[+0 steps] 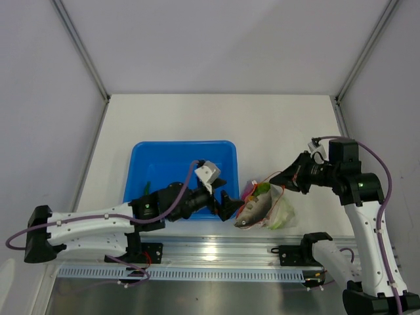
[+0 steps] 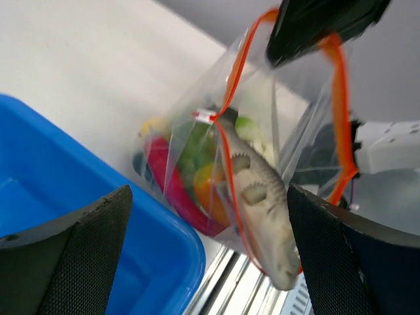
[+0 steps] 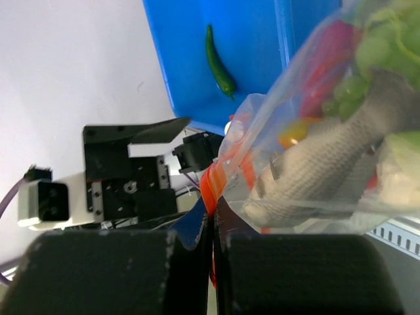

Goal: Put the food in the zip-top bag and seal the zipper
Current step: Adjust the zipper food storage bag at the center of the board.

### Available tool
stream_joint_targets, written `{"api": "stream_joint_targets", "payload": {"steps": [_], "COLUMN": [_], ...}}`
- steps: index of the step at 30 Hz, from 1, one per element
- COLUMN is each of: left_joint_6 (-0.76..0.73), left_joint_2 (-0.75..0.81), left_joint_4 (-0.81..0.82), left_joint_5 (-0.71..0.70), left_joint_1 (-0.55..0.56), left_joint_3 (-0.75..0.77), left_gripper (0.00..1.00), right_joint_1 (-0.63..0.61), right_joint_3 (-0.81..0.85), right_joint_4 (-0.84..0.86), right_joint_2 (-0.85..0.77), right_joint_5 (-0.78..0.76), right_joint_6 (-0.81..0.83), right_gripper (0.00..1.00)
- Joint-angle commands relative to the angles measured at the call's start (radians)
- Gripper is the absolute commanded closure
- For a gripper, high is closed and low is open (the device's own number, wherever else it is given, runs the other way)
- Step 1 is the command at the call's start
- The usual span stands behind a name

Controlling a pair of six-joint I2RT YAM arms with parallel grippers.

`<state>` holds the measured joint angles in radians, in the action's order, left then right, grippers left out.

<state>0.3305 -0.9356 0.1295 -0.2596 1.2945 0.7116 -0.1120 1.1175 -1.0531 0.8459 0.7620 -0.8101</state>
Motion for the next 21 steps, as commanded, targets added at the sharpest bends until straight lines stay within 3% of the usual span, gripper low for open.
{"api": "stream_joint_targets", "payload": {"steps": [1, 5, 13, 15, 17, 19, 20, 21], "left_joint_6": [0.053, 0.047, 0.064, 0.065, 0.068, 0.08, 0.087, 0.093], "left_joint_2": [-0.092, -0.198, -0.377, -0.399, -0.427, -0.436, -0.437, -0.436], "left_joint_4": [-0.091, -0.111, -0.218, -0.237, -0.281, -0.297, -0.298, -0.297], "left_joint_5": [0.074, 0.132, 0.122, 0.132, 0.14, 0.161, 0.169, 0.177], "left_joint_1": [-0.018, -0.021, -0.032, -0.035, -0.035, -0.04, -0.043, -0.046], "left_joint_3": [0.069, 0.14, 0.294, 0.331, 0.362, 0.365, 0.362, 0.356], "left_gripper": [0.0, 0.01, 0.03, 0.13, 0.32, 0.52, 0.73, 0.83], "right_joint_1": [-0.002, -0.002, -0.002, -0.002, -0.002, -0.002, -0.002, -0.002], "right_joint_3": [0.068, 0.081, 0.08, 0.082, 0.093, 0.099, 0.102, 0.107], "right_joint_4": [-0.016, -0.051, -0.065, -0.073, -0.085, -0.105, -0.12, -0.127], "right_joint_2": [-0.025, -0.031, -0.047, -0.05, -0.05, -0.048, -0.05, -0.047], "right_joint_5": [0.054, 0.045, 0.043, 0.037, 0.02, -0.007, -0.019, -0.054], "right_joint_6": [0.046, 0.071, 0.081, 0.092, 0.104, 0.132, 0.141, 0.17], "right_gripper": [1.0, 1.0, 1.0, 1.0, 1.0, 1.0, 1.0, 1.0]}}
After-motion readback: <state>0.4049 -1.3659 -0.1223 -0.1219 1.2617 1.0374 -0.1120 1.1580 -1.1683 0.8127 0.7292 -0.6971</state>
